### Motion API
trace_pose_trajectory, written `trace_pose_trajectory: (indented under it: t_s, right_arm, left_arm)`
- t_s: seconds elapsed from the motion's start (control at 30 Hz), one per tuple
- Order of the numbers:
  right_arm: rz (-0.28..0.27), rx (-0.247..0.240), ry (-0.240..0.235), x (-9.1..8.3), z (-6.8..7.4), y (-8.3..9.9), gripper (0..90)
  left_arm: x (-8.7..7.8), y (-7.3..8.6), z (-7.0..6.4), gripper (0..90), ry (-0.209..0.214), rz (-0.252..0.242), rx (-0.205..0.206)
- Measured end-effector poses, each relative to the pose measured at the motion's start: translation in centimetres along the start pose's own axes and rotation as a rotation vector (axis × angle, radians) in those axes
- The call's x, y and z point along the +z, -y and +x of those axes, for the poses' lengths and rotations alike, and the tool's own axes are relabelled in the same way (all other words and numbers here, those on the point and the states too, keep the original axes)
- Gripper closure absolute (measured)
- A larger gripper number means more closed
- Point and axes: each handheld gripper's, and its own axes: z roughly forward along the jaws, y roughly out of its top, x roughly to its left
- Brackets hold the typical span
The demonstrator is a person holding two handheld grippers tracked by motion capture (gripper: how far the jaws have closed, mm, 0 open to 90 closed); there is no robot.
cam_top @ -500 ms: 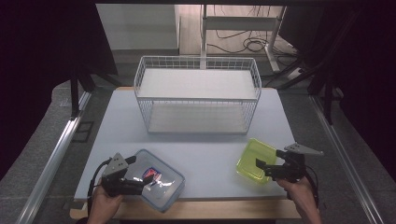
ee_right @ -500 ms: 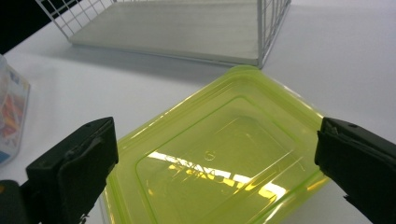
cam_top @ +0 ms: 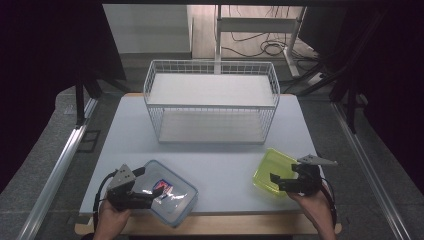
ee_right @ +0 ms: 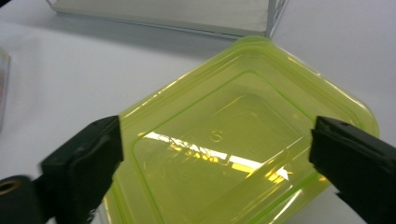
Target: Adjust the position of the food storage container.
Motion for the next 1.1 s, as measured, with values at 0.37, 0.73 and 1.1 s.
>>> trace_pose_trajectory:
  t_s: [0.37,0.73,1.1]
  right_arm:
    - [0.016,-0.109,-0.022,-1.0,1.4,-0.7,63.6]
    - [0.034,-0.162,-0.073,-0.9,2.3,-0.7,89.2]
    - [0.11,-0.281,-0.176,0.5,5.5,-0.4,89.2]
  left_arm:
    - [-0.2,0.0,-0.1,6.3,0.017,-0.02,-0.01]
    - [-0.2,0.1,0.1,6.2,0.02,-0.017,-0.018]
    - [-0.2,0.1,0.0,6.3,0.002,-0.007,-0.004]
